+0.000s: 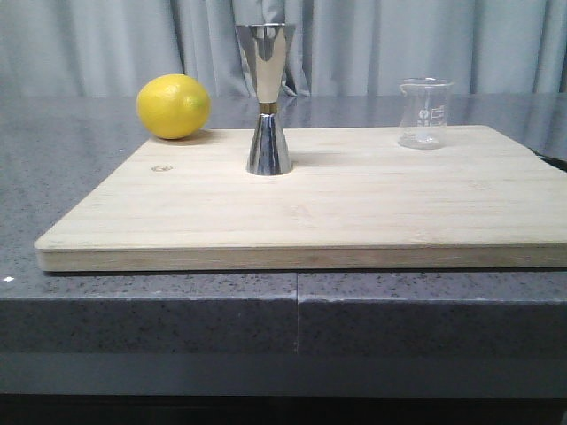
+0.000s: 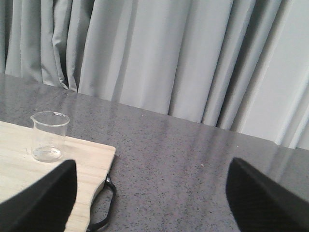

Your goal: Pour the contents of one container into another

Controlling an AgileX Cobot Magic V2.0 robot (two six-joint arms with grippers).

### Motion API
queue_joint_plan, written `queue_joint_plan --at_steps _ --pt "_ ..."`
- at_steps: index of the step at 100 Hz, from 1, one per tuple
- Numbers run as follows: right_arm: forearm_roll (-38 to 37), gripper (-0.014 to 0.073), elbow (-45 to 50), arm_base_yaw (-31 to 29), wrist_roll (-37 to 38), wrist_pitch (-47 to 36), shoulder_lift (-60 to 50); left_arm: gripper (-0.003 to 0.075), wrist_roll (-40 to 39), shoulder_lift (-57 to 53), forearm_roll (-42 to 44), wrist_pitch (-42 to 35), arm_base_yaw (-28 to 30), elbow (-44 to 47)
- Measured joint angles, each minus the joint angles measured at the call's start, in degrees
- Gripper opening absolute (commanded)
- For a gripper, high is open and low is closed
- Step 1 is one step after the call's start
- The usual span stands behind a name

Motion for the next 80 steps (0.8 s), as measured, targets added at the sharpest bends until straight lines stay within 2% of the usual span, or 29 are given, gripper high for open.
queue_joint_plan --at_steps 49,61,80 --pt "0.0 0.0566 0.0 0.0 0.0 0.0 0.0 0.0443 0.0 0.0 -0.1 0.0 -2.66 0.0" --pt "0.0 0.0566 0.0 0.0 0.0 0.0 0.0 0.0333 0.0 0.0 -0.1 0.0 -2.66 0.0" --pt "0.0 0.0542 0.0 0.0 0.0 0.13 0.0 0.0098 0.0 0.0 -0.1 0.0 -2.66 0.0"
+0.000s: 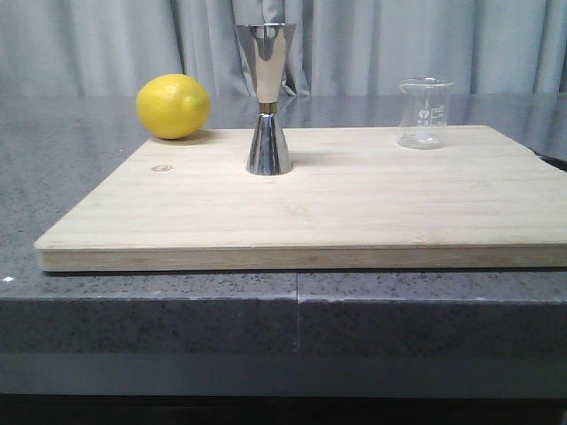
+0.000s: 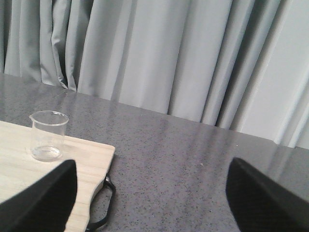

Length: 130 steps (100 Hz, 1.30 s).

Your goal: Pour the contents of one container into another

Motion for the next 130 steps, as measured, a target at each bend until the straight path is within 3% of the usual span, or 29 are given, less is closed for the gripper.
queue_joint_plan --at_steps 12,36,130 --pt "0.0 0.036 0.0 0.0 0.0 0.23 0.0 -0.0023 0.0 0.0 0.0 0.0 0.0 0.0" --pt "0.0 -0.0069 0.0 0.0 0.0 0.64 0.0 -0.0021 0.0 0.0 3.75 -0.11 0.0 0.0" --pt "0.12 -0.0066 0.0 0.0 0.0 3.65 0.0 -0.0021 0.0 0.0 6.66 -1.1 0.0 0.0"
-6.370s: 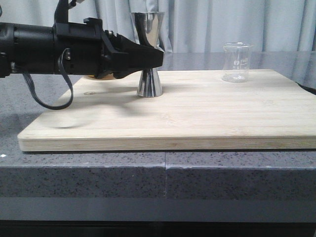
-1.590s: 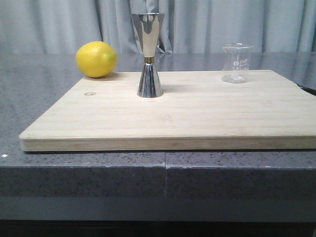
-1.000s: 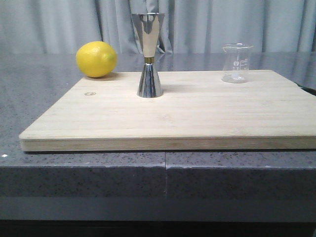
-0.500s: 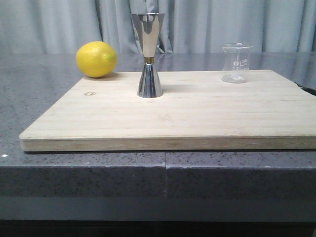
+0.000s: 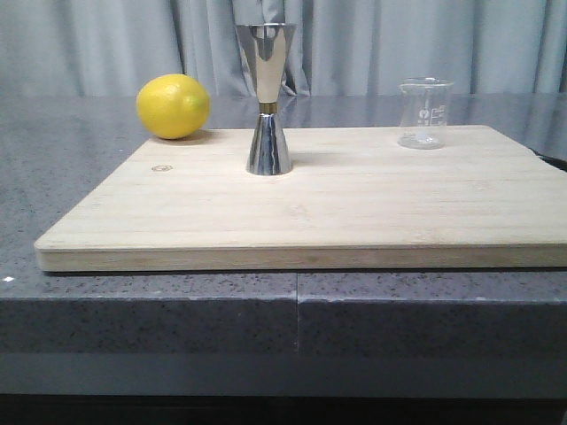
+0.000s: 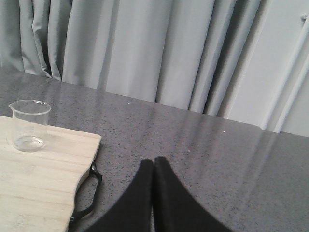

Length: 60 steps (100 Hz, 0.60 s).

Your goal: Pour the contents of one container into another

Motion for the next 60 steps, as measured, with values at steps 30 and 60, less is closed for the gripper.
queue_joint_plan --at_steps 30,60 --pt "0.0 -0.0066 0.0 0.0 0.0 0.09 0.0 -0.0021 0.0 0.0 0.0 -0.04 0.0 0.0" --pt "0.0 -0.0066 0.0 0.0 0.0 0.09 0.0 -0.0021 19.82 -0.91 -26.5 3.88 0.0 1.44"
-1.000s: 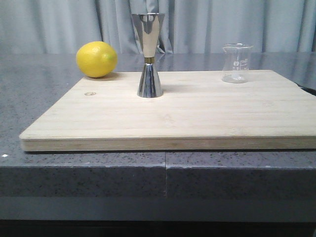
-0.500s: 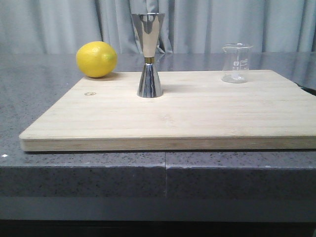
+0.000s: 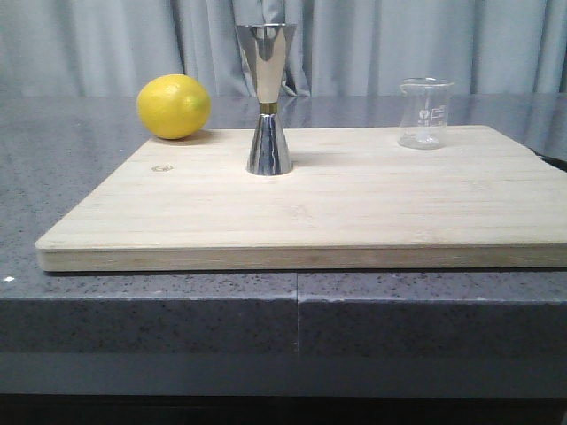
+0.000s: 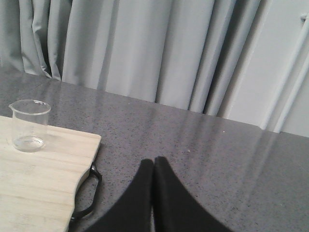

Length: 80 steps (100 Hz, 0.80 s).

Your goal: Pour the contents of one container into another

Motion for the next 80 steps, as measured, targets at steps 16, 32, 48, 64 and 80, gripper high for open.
queue_joint_plan --at_steps 16,32,48,64,80 --pt "0.0 -0.0066 0.0 0.0 0.0 0.0 0.0 -0.0021 23.14 -4.28 -19.69 1.19 0.0 2.5" --pt "0.0 -0.0066 0.0 0.0 0.0 0.0 0.0 -0.0021 31.19 -8.15 -27.09 1.96 0.0 3.57" --pt "0.0 -0.0066 0.0 0.0 0.0 0.0 0.0 -0.0021 34.62 -8.15 -29.21 6.11 -0.29 3.57" --pt "0.0 -0.0066 0.0 0.0 0.0 0.0 0.0 -0.0021 37.94 -8.15 -29.77 10.28 -2.24 3.57" --pt "0.0 -0.0066 0.0 0.0 0.0 0.0 0.0 -0.0021 38.44 -8.15 -30.0 10.42 -4.18 3.57"
